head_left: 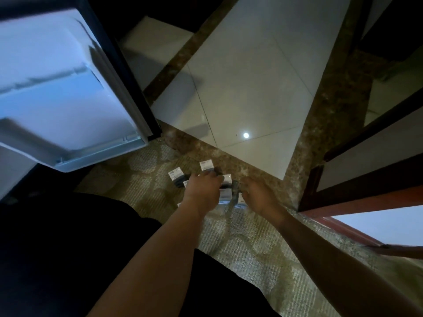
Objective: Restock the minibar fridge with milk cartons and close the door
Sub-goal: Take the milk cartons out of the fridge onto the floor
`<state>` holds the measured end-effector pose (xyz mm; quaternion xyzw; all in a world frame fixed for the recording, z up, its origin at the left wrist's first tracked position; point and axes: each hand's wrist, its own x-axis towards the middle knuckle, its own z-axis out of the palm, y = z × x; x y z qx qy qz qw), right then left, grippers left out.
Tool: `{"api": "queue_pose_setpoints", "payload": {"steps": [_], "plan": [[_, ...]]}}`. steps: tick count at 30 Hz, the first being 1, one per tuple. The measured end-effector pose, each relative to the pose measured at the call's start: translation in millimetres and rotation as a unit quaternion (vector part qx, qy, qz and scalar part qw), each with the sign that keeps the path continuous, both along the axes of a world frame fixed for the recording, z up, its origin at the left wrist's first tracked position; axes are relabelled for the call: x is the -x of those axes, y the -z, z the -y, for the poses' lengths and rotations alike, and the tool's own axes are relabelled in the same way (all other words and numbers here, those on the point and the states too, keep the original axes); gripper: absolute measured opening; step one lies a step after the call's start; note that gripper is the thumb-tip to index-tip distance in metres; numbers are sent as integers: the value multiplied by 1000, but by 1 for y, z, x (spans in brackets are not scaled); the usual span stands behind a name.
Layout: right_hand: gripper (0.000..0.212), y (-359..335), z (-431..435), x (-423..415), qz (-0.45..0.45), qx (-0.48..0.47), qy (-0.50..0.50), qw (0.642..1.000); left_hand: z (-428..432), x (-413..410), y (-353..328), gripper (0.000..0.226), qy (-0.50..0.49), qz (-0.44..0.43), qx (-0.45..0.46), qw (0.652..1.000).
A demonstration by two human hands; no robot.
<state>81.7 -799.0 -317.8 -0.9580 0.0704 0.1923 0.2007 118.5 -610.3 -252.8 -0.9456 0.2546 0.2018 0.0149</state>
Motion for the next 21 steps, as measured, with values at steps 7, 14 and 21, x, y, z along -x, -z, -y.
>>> {"api": "queue_pose_setpoints", "payload": {"steps": [7, 14, 21], "plan": [[38, -85, -49, -42, 109, -73, -88, 987, -46, -16, -58, 53, -93, 77, -26, 992], [45, -175, -125, -76, 229, -83, -211, 947, -136, -33, -156, 61, -106, 164, -45, 980], [43, -258, -226, -91, 303, -129, -302, 895, -233, 8, -234, 61, -195, 230, -57, 952]]}}
